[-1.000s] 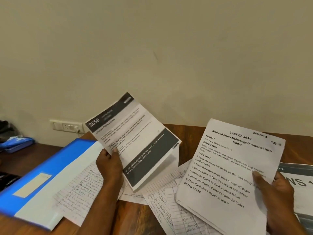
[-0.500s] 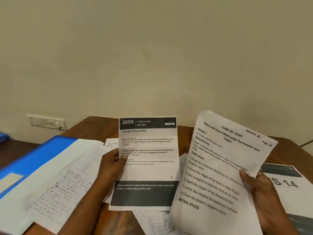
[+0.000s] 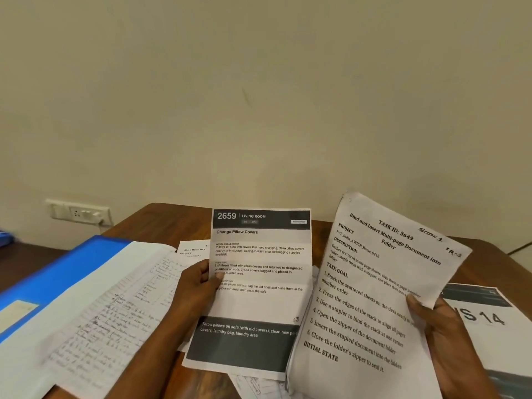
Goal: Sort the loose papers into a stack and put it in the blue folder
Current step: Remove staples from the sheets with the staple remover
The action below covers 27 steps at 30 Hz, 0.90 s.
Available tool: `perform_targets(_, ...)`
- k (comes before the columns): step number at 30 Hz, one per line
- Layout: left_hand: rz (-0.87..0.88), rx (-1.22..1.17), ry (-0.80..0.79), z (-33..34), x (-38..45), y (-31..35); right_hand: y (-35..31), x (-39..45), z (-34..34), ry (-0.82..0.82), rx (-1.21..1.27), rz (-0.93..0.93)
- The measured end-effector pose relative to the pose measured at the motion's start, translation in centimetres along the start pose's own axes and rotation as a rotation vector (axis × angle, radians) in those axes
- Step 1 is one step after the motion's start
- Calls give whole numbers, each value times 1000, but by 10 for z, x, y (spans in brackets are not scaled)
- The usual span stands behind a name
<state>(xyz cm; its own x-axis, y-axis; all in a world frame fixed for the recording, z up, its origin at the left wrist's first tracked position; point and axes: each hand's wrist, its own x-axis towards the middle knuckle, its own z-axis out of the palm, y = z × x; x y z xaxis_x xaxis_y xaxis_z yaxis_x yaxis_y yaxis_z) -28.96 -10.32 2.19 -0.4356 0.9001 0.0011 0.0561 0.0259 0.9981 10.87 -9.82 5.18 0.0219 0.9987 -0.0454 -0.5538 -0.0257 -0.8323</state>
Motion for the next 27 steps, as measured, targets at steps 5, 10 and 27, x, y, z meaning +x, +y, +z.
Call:
perform_targets(5,0,22,4,2,-3,3,-6,-9,10,-75,74,41)
perform_targets(10,8,35,-53,9,-10,8,-2,-12,15,-118,54,93)
perform_targets(27,-53,-211,-304,58,-40,4,25,2,11,-48,-129,12)
